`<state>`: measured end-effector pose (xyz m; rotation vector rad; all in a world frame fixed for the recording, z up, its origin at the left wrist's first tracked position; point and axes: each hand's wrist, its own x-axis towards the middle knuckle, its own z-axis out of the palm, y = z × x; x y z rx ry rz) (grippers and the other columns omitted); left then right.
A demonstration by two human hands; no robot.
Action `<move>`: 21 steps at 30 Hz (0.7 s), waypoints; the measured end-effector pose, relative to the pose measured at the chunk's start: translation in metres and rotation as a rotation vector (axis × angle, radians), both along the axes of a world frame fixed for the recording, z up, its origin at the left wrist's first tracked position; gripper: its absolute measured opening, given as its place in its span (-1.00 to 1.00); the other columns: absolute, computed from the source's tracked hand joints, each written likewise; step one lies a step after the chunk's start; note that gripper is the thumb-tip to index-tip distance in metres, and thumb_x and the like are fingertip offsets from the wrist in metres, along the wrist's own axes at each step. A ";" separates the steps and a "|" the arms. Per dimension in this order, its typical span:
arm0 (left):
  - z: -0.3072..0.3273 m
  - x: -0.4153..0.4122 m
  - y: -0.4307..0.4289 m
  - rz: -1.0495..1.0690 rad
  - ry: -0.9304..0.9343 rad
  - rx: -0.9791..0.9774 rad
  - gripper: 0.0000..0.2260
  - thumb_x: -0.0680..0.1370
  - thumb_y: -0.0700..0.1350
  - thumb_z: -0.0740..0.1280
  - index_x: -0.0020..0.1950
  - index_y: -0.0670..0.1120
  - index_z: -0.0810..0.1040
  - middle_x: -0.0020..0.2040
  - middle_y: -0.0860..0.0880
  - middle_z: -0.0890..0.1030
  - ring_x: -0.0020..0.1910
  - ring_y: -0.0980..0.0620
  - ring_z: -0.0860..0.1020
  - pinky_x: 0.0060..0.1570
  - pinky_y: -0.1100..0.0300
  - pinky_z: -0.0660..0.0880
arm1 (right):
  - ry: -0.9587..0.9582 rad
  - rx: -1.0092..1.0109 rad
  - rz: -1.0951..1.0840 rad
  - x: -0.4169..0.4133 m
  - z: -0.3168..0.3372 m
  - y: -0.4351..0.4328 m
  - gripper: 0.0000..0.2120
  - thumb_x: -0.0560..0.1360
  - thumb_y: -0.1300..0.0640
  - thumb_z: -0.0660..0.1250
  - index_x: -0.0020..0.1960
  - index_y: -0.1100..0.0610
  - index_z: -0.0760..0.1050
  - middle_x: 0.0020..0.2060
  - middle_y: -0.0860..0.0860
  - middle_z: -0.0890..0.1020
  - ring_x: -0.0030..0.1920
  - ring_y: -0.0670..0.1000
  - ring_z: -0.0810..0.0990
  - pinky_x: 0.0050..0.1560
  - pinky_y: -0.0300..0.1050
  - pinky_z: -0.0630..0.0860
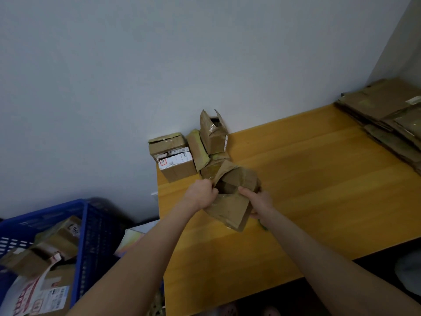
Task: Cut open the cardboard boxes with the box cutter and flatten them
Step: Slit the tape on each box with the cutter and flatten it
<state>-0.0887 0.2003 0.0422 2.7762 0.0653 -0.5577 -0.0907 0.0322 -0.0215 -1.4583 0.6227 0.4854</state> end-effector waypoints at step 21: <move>0.014 -0.004 0.014 0.347 0.087 -0.653 -0.82 0.67 -0.05 0.17 0.13 -0.09 0.51 -0.05 -0.05 0.60 -0.10 0.04 0.57 -0.14 0.20 0.54 | -0.085 0.032 0.099 -0.002 0.000 -0.021 -0.34 0.41 -0.01 0.49 0.43 0.03 0.31 0.21 0.08 0.55 0.12 0.12 0.58 0.05 0.10 0.59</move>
